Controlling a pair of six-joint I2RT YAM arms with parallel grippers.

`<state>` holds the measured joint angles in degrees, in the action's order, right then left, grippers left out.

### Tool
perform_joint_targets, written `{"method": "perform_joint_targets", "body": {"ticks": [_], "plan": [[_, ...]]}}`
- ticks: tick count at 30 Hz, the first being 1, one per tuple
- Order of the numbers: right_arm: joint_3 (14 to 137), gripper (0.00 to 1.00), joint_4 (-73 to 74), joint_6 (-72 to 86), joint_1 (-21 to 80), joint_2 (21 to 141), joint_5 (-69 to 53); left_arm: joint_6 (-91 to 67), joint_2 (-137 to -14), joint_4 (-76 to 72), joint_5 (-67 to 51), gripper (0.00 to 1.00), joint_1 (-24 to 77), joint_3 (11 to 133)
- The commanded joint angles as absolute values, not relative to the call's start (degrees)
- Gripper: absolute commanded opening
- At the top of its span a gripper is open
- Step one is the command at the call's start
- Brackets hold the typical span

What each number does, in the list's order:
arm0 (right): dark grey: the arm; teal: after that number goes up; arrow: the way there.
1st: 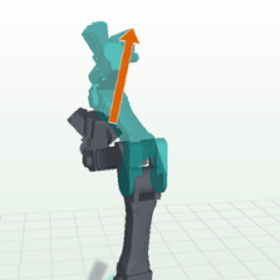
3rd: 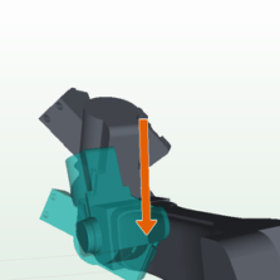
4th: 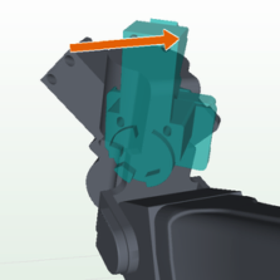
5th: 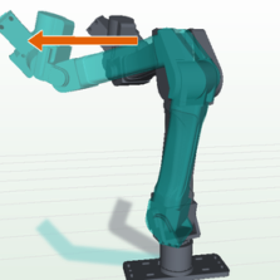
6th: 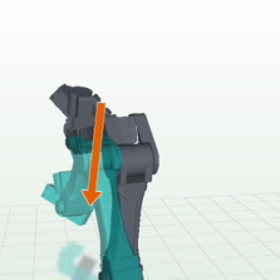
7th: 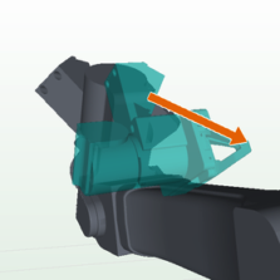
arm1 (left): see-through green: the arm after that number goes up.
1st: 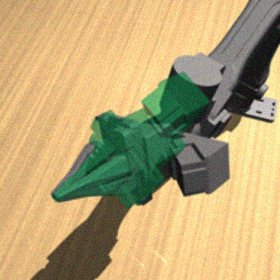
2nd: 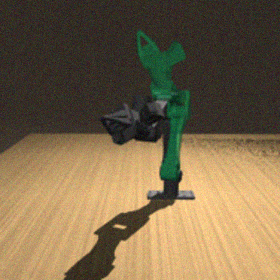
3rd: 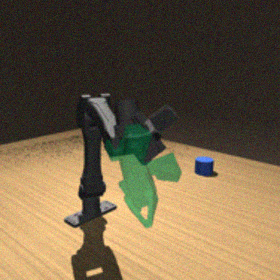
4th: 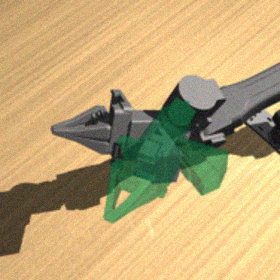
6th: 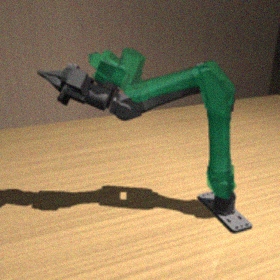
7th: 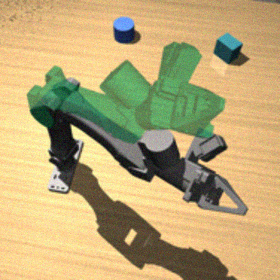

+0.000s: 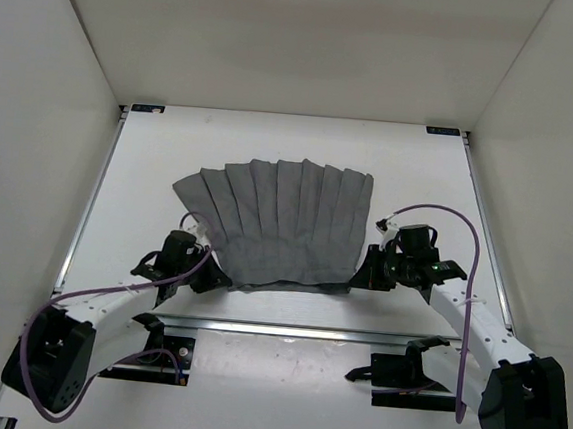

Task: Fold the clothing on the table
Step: Fold the skirt

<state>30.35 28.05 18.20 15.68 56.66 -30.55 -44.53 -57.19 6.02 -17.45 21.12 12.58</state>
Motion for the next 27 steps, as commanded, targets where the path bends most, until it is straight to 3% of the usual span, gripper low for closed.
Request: {"method": "perform_joint_targets", "body": {"ticks": [1, 6, 18, 23, 27], "plan": [[30.3, 0.0, 28.3, 17.4, 15.5, 56.8, -31.9, -40.5, -55.4, 9.9, -18.1, 0.0, 20.7, 14.0], [34.1, 0.0, 34.4, 16.4, 13.9, 51.4, -31.4, -38.1, -43.6, 28.2, -16.6, 0.0, 19.5, 21.4], [37.6, 0.0, 50.3, 15.8, 14.0, 35.4, -35.4, -43.0, -26.8, 41.6, -21.6, 0.0, 21.2, 27.5], [40.4, 0.0, 50.5, 19.2, 17.7, 32.6, -35.9, -45.2, -26.1, 42.7, -21.4, 0.0, 20.6, 34.4], [42.6, 0.0, 44.3, 19.1, 14.6, 36.8, -37.0, -45.6, -30.9, 36.0, -20.9, 0.0, 17.3, 33.8]]}}
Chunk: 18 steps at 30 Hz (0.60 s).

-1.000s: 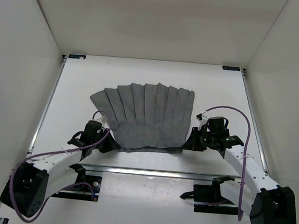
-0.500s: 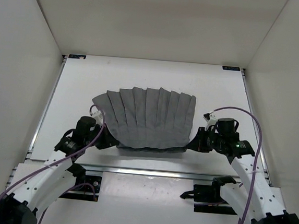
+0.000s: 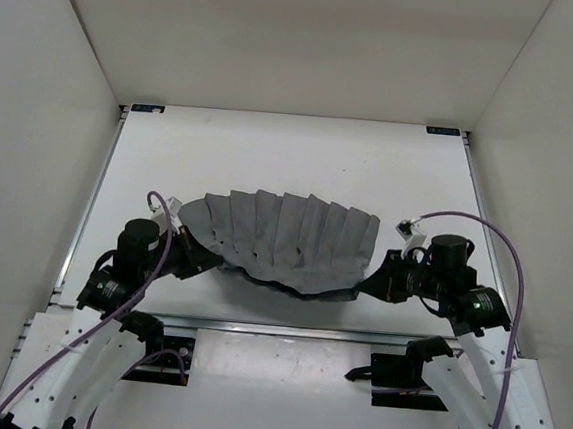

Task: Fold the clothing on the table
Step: Fold the skirt

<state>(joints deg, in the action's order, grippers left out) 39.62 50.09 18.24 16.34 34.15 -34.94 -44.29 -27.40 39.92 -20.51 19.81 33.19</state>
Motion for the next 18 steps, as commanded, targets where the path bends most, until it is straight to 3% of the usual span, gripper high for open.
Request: {"method": "perform_joint_targets", "body": {"ticks": [1, 5, 9, 14, 18], "plan": [[43.1, 0.0, 40.0, 19.1, 11.6, 39.2, -39.2, -45.4, -32.5, 32.3, -22.4, 0.0, 15.5, 33.5], [42.0, 0.01, 17.0, 28.0, -1.5, 49.8, -48.2, -45.5, -46.7, 15.9, -26.9, 0.0, 7.5, 33.1], [42.1, 0.0, -6.2, 40.7, -6.1, 62.1, -45.4, -47.6, -64.5, 2.3, -26.0, 0.0, 2.6, 36.1], [54.7, 0.0, -5.4, 36.0, -0.4, 83.3, -40.7, -49.4, -82.9, -7.0, -28.4, 0.0, 2.7, 41.5], [58.9, 0.0, -10.3, 36.7, 2.2, 92.7, -38.9, -50.7, -91.8, -10.3, -29.7, 0.21, 3.3, 47.6]]}}
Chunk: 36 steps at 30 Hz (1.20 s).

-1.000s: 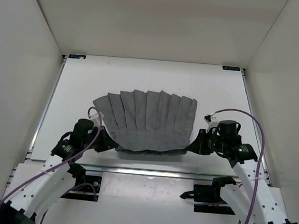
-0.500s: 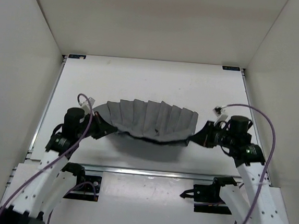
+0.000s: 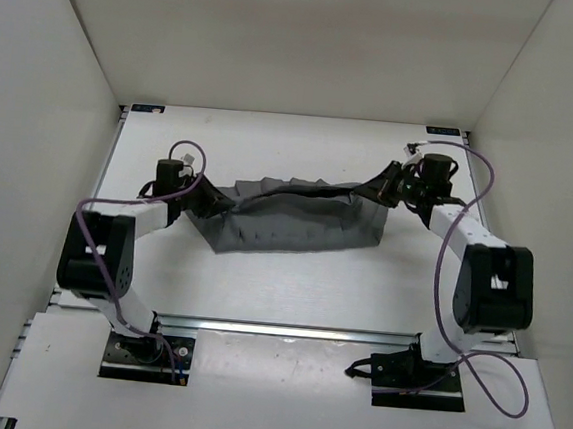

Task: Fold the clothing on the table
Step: Fold the skirt

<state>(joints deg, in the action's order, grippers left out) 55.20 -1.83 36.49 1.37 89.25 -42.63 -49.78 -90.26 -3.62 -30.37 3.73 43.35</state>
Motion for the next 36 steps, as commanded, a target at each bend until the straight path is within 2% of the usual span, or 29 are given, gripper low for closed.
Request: {"method": "perform_joint_targets", "body": {"ticks": [1, 2, 3, 4, 6, 7, 8, 11, 20, 27, 36], "plan": [[61.8, 0.0, -8.1, 35.9, 2.1, 94.0, -38.2, -49.9, -94.0, -9.6, -29.1, 0.39, 3.3, 49.7], [63.4, 0.0, -4.0, 35.4, 1.8, 97.1, -37.1, -50.1, -95.4, -9.2, -28.5, 0.42, 3.2, 51.8], [66.1, 0.0, -2.5, 35.5, 1.8, 99.2, -36.1, -49.9, -95.7, -9.0, -28.2, 0.4, 3.2, 52.6], [67.4, 0.0, -1.2, 35.3, 1.7, 100.1, -35.7, -49.7, -96.6, -8.8, -28.1, 0.41, 2.9, 54.2], [67.6, 0.04, -0.4, 36.0, 1.3, 101.6, -33.2, -49.7, -97.9, -8.3, -28.3, 0.53, 2.1, 56.3], [67.0, 0.21, -1.6, 36.3, 1.0, 101.4, -33.0, -49.8, -98.2, -8.3, -28.7, 0.59, 1.6, 57.5], [66.1, 0.41, -3.1, 36.6, 1.1, 100.9, -32.0, -49.2, -98.4, -7.8, -29.0, 0.6, 1.6, 58.3], [62.8, 0.56, -4.3, 36.1, 0.3, 98.2, -30.7, -47.4, -96.4, -5.7, -29.0, 0.62, 1.1, 57.2], [53.5, 0.63, 9.8, 29.2, -1.3, 87.5, -16.9, -38.9, -81.8, 3.5, -23.2, 0.64, 5.1, 43.8], [49.8, 0.64, 9.6, 28.3, -3.0, 90.6, -16.2, -38.7, -69.6, 4.3, -19.4, 0.65, 7.2, 30.8], [48.8, 0.64, 4.7, 31.1, -1.2, 96.8, -19.2, -40.3, -73.4, 0.6, -17.0, 0.66, 9.5, 26.9]]}}
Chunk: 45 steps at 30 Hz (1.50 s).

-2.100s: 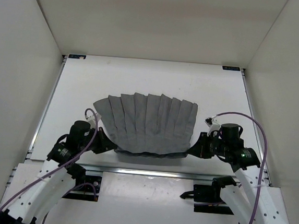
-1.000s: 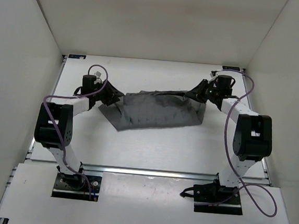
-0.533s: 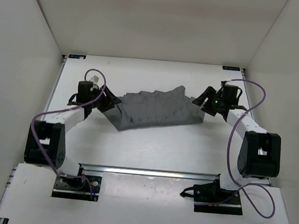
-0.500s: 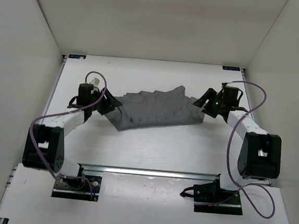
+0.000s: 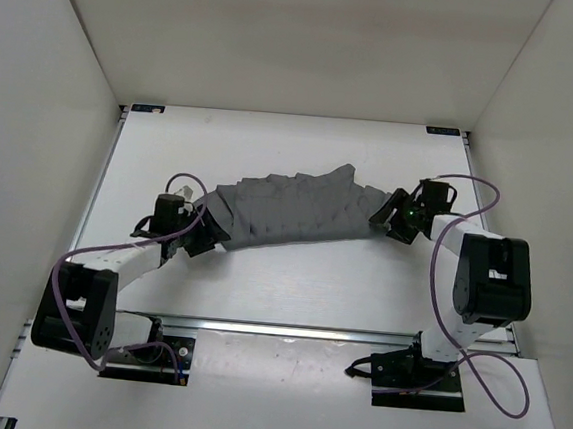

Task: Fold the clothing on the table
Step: Fold the skirt

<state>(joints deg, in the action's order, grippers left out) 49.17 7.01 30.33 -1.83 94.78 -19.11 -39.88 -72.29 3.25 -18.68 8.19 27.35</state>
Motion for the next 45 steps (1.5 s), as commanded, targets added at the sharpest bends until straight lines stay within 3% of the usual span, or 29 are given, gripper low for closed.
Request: {"method": "perform_joint_targets", "body": {"ticks": [1, 5, 7, 9, 11, 13, 18, 27, 35, 45], "plan": [[49.0, 0.63, 4.7, 30.6, -0.8, 97.3, -19.4, -40.8, -74.6, -1.0, -16.8, 0.66, 10.1, 26.5], [48.6, 0.34, 4.6, 30.8, -0.2, 98.6, -19.9, -42.2, -78.0, -5.0, -16.0, 0.63, 11.2, 26.0], [48.9, 0.13, 3.7, 30.5, -0.5, 98.9, -21.2, -42.0, -80.6, -5.8, -15.7, 0.57, 11.3, 26.2], [48.6, 0.0, 3.7, 30.5, -0.6, 98.5, -21.7, -41.7, -82.0, -6.3, -15.6, 0.42, 11.8, 26.1], [48.5, 0.0, 3.2, 30.5, -0.7, 98.2, -21.8, -42.0, -83.0, -7.5, -15.4, 0.3, 11.9, 25.5], [49.1, 0.0, 3.6, 29.9, -0.9, 97.8, -22.1, -41.9, -84.2, -8.1, -15.2, 0.0, 11.9, 25.3], [56.2, 0.0, 8.2, 25.6, -0.4, 96.3, -24.3, -41.0, -85.3, -7.6, -14.9, 0.0, 12.2, 26.1], [76.6, 0.0, 16.3, 16.7, 13.3, 94.7, -30.1, -40.8, -83.6, -7.2, -15.5, 0.0, 12.2, 25.8], [91.7, 0.0, 20.5, 8.8, 30.8, 105.0, -33.8, -41.2, -82.0, -7.4, -15.6, 0.0, 11.5, 25.0], [86.2, 0.0, 10.6, 12.4, 43.1, 113.7, -38.8, -41.3, -80.5, -7.2, -15.5, 0.0, 10.6, 23.9]]}}
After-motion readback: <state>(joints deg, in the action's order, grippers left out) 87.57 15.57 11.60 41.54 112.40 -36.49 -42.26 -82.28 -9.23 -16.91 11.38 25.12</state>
